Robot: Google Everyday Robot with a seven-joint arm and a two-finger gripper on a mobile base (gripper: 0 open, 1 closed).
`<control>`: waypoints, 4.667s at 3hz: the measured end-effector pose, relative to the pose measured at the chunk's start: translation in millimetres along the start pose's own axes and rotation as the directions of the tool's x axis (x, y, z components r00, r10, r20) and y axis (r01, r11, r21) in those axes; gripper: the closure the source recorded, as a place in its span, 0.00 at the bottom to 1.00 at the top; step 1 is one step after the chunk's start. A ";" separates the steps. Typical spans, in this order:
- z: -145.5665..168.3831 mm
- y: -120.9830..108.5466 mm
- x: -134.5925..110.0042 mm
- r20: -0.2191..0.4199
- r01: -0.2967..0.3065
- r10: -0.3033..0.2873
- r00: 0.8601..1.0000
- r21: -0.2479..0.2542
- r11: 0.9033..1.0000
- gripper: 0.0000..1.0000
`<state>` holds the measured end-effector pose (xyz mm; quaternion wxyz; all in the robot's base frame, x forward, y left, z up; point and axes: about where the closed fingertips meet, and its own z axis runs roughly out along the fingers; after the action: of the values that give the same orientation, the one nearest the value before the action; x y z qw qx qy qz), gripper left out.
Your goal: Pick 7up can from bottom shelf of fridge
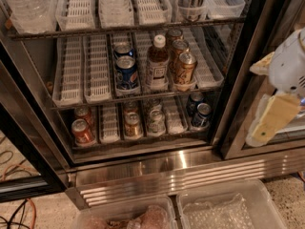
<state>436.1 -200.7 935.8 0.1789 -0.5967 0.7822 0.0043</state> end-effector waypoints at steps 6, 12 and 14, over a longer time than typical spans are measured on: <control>193.4 46.9 -11.5 0.209 -0.183 0.196 0.958 -0.083 0.980 0.00; 333.9 37.8 -18.3 0.374 -0.456 0.457 0.807 -0.097 0.885 0.00; 333.9 -3.0 -43.8 0.640 -0.528 0.371 0.673 0.065 0.847 0.00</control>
Offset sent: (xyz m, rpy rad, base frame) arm 0.0152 0.0724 -0.2294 0.3369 0.0599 -0.0740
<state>540.4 -87.2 636.4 0.4843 -0.3236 0.8003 0.1425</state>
